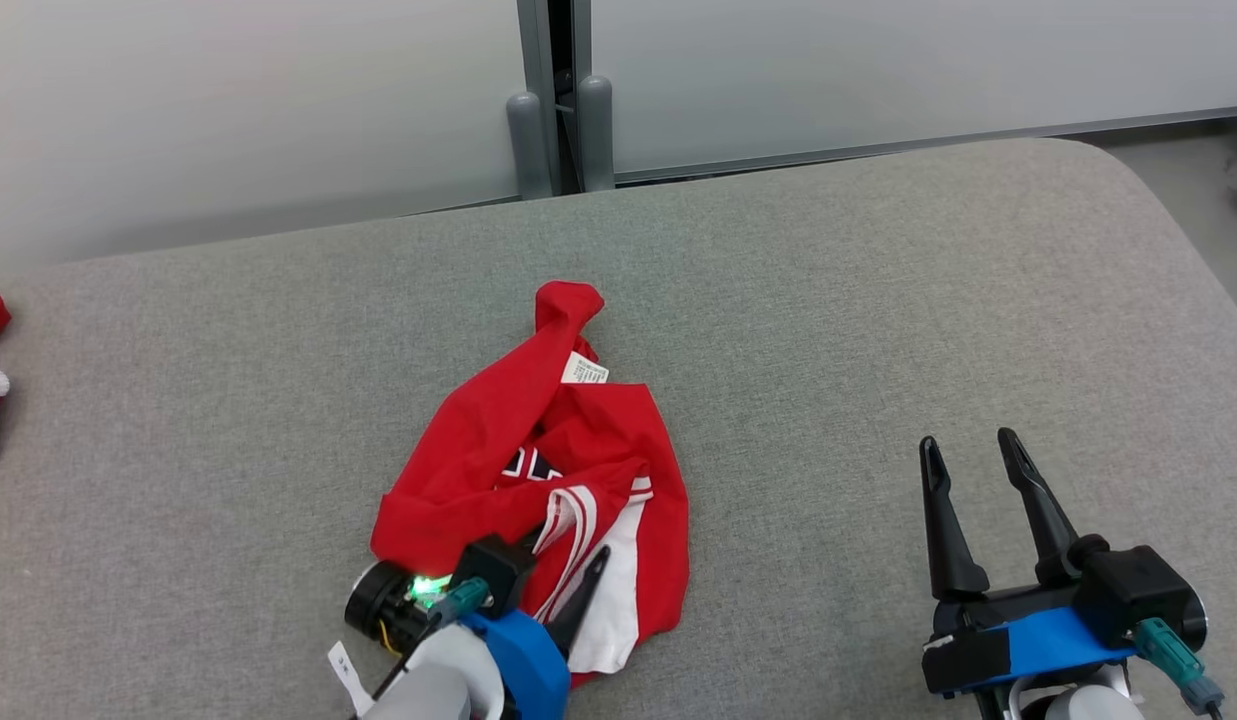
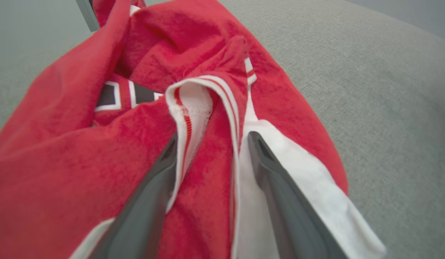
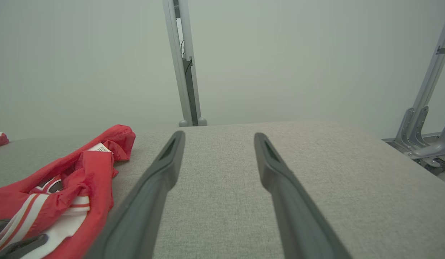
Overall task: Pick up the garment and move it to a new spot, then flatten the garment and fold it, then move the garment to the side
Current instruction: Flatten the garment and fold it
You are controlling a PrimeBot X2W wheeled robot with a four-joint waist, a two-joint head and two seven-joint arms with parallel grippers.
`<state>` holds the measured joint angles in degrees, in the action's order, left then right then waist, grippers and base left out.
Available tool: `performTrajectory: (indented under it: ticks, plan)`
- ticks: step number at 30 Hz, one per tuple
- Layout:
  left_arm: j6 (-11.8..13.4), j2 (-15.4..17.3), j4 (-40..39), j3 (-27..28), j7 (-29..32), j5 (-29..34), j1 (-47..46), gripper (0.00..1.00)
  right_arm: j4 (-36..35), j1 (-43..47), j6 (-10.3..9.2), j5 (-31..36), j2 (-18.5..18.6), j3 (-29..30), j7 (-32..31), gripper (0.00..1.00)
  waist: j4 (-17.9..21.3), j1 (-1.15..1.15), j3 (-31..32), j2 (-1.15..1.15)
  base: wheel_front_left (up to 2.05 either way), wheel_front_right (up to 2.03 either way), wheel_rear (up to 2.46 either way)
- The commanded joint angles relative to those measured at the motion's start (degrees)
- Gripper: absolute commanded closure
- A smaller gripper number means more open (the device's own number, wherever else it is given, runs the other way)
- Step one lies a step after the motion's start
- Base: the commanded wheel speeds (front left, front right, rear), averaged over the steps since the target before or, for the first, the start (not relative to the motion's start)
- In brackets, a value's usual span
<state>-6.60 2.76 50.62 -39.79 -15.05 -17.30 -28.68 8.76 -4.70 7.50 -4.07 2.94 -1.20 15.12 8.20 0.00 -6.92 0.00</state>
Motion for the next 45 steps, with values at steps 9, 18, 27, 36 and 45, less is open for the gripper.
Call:
performTrajectory:
  ticks: [9, 18, 27, 36, 45]
  plan:
    - [2.21, 2.11, -3.30, 2.79, -0.19, 1.83, -9.71, 1.00, -0.63, -1.88, -0.02, -0.70, -0.08, -0.70, 0.05, 0.00, 0.63, 0.00, -2.24, 0.00, 0.00, 0.00, 0.00]
    - [2.33, 7.57, -6.70, 7.56, -0.19, 4.70, -23.89, 1.00, -0.58, -3.59, -0.02, -1.69, -0.07, -0.64, 0.05, 0.00, 4.36, 0.00, -4.90, 0.00, 0.00, 0.00, 0.00]
    - [1.50, 12.76, -8.53, 10.04, -0.19, 8.09, -38.15, 1.00, -0.45, -3.96, -0.02, -2.64, -0.07, -0.41, 0.05, 0.00, 8.00, 0.00, -6.33, 0.00, 0.00, 0.00, 0.00]
    - [1.78, 12.75, -12.29, 11.90, -0.19, 8.07, -36.55, 1.00, -0.43, -3.73, -0.02, -2.54, -0.06, -0.11, 0.05, 0.00, 5.85, 0.00, -6.15, 0.00, 0.00, 0.00, 0.00]
    - [2.65, 14.34, -12.39, 14.53, -0.19, 6.71, -27.45, 1.00, -0.20, -4.27, -0.02, -1.54, -0.05, -0.32, 0.05, 0.00, 2.10, 0.00, -5.96, 0.00, 0.00, 0.00, 0.00]
